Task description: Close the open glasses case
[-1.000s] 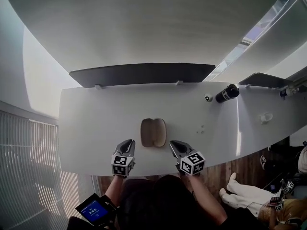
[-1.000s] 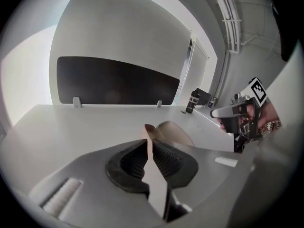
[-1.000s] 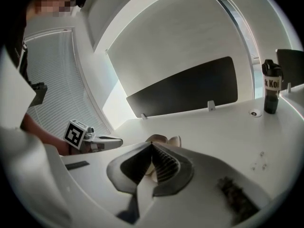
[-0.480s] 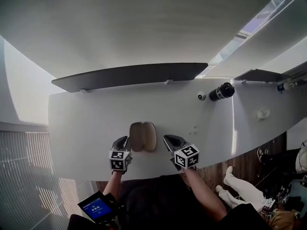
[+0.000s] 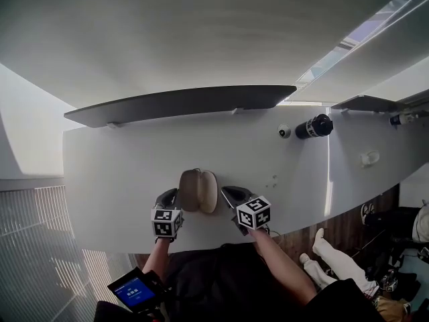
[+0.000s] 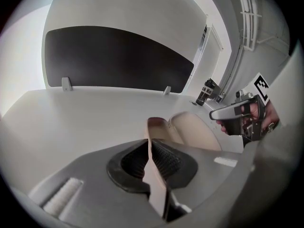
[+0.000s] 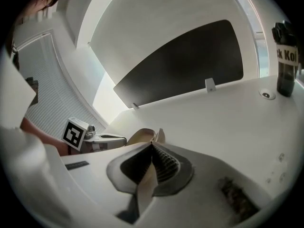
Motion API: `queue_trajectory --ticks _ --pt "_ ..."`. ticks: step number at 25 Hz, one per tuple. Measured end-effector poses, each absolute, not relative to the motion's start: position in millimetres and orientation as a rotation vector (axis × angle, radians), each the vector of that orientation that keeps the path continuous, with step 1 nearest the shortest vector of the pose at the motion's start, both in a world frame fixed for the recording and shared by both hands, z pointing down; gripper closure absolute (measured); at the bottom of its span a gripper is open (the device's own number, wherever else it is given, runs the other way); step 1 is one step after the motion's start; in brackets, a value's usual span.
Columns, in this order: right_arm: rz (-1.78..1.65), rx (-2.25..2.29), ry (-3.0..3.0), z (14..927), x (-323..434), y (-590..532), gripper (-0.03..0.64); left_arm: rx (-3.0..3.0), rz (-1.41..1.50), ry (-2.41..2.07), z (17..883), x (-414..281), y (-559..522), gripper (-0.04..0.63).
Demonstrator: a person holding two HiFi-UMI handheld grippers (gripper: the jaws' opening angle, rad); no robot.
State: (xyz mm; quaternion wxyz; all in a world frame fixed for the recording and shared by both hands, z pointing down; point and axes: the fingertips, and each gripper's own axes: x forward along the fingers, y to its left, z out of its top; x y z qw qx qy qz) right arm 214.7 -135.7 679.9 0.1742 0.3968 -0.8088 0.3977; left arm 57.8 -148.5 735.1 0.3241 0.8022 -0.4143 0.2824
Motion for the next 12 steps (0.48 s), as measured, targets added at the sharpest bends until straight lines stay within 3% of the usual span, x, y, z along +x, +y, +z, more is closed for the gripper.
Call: queue_trajectory --ticks 12 --pt "1.351 1.123 -2.295 694 207 -131 0.609 2.093 0.720 -1.076 739 58 -150 0.578"
